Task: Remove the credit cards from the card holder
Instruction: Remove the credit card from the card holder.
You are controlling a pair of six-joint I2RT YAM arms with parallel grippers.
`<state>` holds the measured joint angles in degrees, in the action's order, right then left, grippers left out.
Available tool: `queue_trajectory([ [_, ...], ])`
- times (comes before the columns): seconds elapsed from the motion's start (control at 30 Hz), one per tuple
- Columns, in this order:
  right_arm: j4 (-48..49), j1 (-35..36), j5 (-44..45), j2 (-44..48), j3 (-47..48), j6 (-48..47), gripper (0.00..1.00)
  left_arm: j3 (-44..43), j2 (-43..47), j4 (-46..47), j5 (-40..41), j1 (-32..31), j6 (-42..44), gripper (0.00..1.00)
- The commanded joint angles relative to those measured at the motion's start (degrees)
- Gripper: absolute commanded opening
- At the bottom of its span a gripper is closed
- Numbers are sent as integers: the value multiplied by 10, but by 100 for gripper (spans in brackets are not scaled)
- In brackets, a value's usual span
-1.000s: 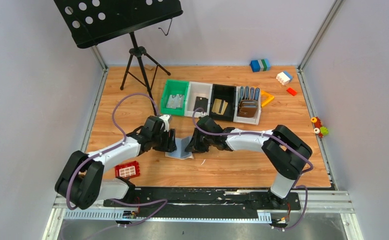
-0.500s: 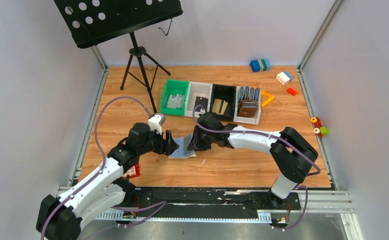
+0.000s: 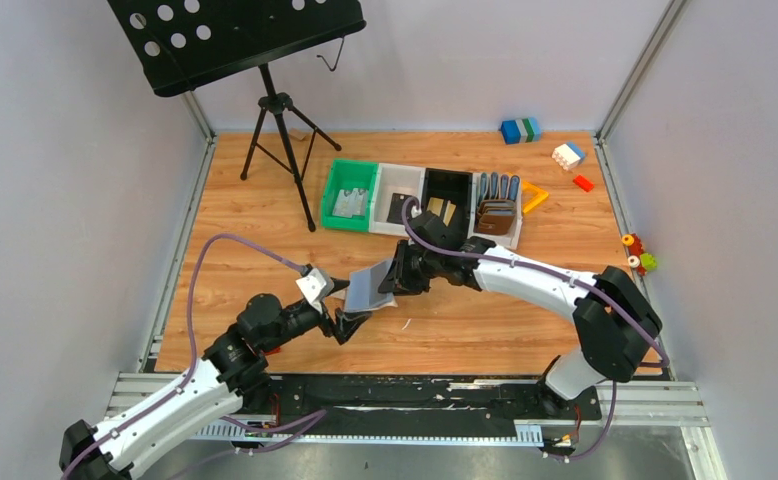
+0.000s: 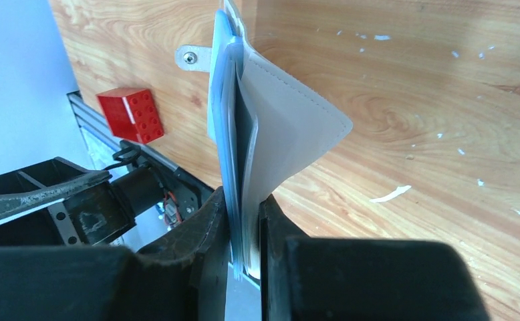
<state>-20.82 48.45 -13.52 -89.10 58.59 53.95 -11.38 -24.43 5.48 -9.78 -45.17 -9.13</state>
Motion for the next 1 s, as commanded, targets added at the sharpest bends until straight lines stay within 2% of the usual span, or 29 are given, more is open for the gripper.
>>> queue_trajectory([
  [0.0, 4, -5, -38, 26, 25, 28, 9, 14, 5, 84, 5, -34, 108, 95],
  [0.17, 7, -12, -57, 32, 19, 44, 9, 5, -41, 85, 62, -92, 207, 96],
  [0.33, 11, -17, -66, 50, 11, 61, 9, -24, -137, 99, 95, -120, 246, 89],
  [0.43, 23, -19, -72, 63, 0, 70, 9, -42, -179, 96, 152, -146, 265, 87],
  [0.5, 38, -18, -78, 70, -11, 78, 10, -47, -192, 94, 189, -154, 268, 83],
  [0.6, 58, -18, -85, 75, -28, 88, 11, -45, -190, 103, 197, -155, 268, 68],
  [0.77, 76, -19, -107, 58, -38, 89, 19, -48, -179, 103, 208, -156, 276, 24],
  [0.87, 87, -21, -123, 49, -42, 84, 35, -53, -176, 91, 216, -155, 282, 0],
  [0.97, 87, -24, -110, 58, -55, 81, 62, -54, -176, 82, 221, -156, 279, 0],
])
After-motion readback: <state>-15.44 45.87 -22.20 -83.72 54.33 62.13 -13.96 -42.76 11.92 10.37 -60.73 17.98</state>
